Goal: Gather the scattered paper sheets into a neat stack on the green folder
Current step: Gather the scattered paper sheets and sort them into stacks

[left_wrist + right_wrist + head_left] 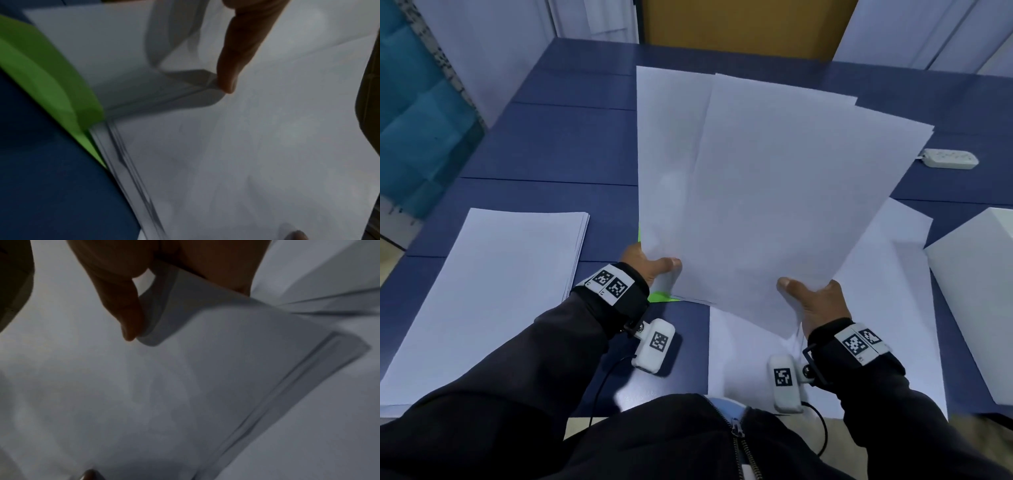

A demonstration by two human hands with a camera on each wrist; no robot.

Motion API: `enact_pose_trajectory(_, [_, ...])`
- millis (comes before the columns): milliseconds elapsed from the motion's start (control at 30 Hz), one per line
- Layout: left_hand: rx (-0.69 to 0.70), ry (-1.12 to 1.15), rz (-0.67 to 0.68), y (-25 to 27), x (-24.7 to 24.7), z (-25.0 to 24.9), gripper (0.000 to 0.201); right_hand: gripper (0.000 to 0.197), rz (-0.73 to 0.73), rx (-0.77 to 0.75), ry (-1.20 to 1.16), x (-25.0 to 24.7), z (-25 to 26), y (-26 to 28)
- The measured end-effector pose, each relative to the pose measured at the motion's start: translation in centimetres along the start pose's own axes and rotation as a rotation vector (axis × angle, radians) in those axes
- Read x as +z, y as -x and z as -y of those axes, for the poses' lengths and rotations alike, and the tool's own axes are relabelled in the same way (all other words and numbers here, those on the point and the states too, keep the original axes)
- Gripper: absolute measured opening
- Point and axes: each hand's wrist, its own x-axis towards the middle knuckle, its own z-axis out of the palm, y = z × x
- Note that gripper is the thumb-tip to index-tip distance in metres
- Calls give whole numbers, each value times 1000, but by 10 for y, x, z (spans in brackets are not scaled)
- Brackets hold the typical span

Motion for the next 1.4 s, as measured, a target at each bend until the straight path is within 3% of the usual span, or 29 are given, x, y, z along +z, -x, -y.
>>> enact_pose_trajectory(200, [22, 103, 8, -1, -3, -3, 23, 20, 18, -57, -82, 3, 5, -2])
enact_pose_trajectory(500, [72, 276, -41, -4, -1, -25, 56, 19, 90, -139, -119, 12, 17, -5])
enact_pose_trajectory(667, [101, 259, 17, 0, -5, -31, 31, 15, 76, -156, -120, 10, 21, -7])
enact_pose_trajectory(767, [99, 286, 9, 4, 4, -32, 55, 15, 88, -163, -126, 20, 25, -5])
enact_pose_trajectory(800, [113, 311, -3, 3, 4, -33, 52, 16, 86, -183, -138, 21, 27, -5])
enact_pose_trajectory(867, [174, 333, -30, 3, -3, -37, 24, 17, 71, -235, -153, 18, 32, -4])
enact_pose_trajectory(933, [226, 334, -65, 3, -10, -39, 22, 23, 48, -240, -160, 12, 34, -5])
enact_pose_trajectory(1033, [234, 286, 1, -3, -10, -39, 26, 20, 134, -149, -106, 12, 42, -10])
enact_pose_trajectory(1100, [184, 267, 42, -6, 0, -44, 10, 37, 224, -15, -123, 16, 53, -11])
enact_pose_trajectory(1133, [144, 294, 41, -6, 4, -47, 9, 36, 225, -2, -107, 15, 57, -10])
enact_pose_trajectory(1233, [119, 371, 14, -7, -2, -56, 21, 17, 231, -33, -163, 9, 66, -4])
enact_pose_trajectory(1300, [153, 382, 75, -8, -11, -61, 10, 16, 257, -63, -183, 7, 64, -11])
enact_pose_trajectory(1333, [181, 348, 117, -7, -11, -65, 13, 6, 259, -33, -205, 10, 63, -11])
enact_pose_trajectory(1400, [251, 296, 108, -1, -2, -66, 35, 32, 220, -88, -178, 19, 58, -13])
